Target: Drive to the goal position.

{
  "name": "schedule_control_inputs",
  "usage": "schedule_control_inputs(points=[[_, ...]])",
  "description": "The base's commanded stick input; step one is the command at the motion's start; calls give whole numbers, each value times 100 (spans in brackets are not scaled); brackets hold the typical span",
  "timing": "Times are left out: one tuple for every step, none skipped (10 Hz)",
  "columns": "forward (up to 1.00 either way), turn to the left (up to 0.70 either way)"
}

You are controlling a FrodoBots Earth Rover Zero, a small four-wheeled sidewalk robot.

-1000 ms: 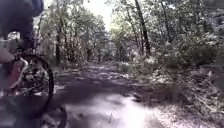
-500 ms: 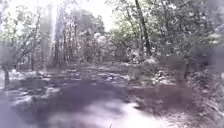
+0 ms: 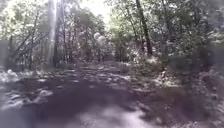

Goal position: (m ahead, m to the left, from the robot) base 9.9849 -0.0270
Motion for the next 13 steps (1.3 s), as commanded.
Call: schedule_control_inputs(points=[[45, 0], [45, 0], [45, 0], [45, 0], [45, 0], [45, 0], [45, 0], [45, 0], [45, 0], [45, 0], [45, 0], [45, 0], [45, 0]])
